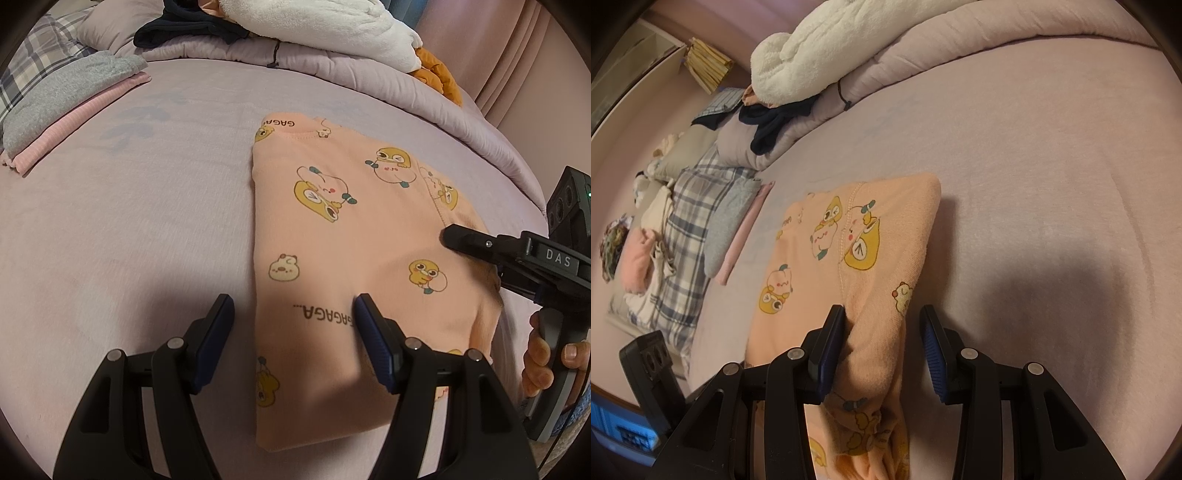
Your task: Fold small clothes
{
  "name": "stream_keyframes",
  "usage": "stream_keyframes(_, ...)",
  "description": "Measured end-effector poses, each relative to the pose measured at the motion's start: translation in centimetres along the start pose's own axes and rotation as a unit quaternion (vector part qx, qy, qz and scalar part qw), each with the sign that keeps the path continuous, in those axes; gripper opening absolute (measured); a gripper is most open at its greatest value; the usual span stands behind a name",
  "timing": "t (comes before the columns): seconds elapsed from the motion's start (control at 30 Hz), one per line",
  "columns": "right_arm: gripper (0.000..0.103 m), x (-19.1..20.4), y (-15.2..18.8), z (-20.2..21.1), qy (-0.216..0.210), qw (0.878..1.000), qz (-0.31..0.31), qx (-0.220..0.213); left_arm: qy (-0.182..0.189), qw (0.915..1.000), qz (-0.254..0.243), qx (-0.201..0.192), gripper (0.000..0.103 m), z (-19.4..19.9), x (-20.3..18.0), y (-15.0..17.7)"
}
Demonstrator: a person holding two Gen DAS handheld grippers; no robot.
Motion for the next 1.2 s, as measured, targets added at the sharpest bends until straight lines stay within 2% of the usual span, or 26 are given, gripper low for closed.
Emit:
stream_keyframes(0.2,0.04,0.2,0.4,0.7,0.011,1.0,0.008,-0.006,-0.007,1.0,0.001,0.004,0.068,0.4,-0.1,0.7)
stream_keyframes(0.33,0.04,0.9,1.3,1.9,0.026,0.999,0.036,-0.02,-0.011,0.9999,0.004,0.007,0.068,0.9,-0.1,1.3)
stream_keyframes(0.47,0.043,1.7,2.7,2.5,0.032,0.996,0.078,-0.022,-0.026,0.9996,0.003,0.009,0.075,1.2,-0.1,2.0)
stream_keyframes(0.63,0.044,1.6,4.2,1.7,0.064,0.993,0.104,-0.008,-0.043,0.999,-0.006,0.009,0.08,1.1,-0.3,2.7)
stream_keyframes(0.77,0.047,1.4,4.8,1.9,0.109,0.986,0.126,-0.02,-0.055,0.9984,-0.009,0.013,0.083,1.4,-0.2,3.1)
stream_keyframes(0.97,0.048,1.1,5.4,3.5,0.144,0.979,0.14,-0.039,-0.072,0.997,0.006,0.025,0.085,2.9,0.2,4.3)
stream_keyframes(1.1,0.048,0.5,6.4,5.4,0.14,0.981,0.128,-0.045,-0.096,0.9946,0.02,0.034,0.086,4.3,0.4,5.1)
stream_keyframes(1.2,0.048,0.3,7.5,7.3,0.136,0.981,0.128,-0.056,-0.093,0.9944,0.035,0.037,0.088,5.5,0.4,5.9)
Point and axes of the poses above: each gripper's, at about its wrist camera, not at the fingertips, and z roughly against the way its jaws point, x to its left, y to its underside, the point moved 3 cm from there along -z, roughly the way its jaws point, and after that the axes turned 10 degrees about -z, right-handed, at the moved point
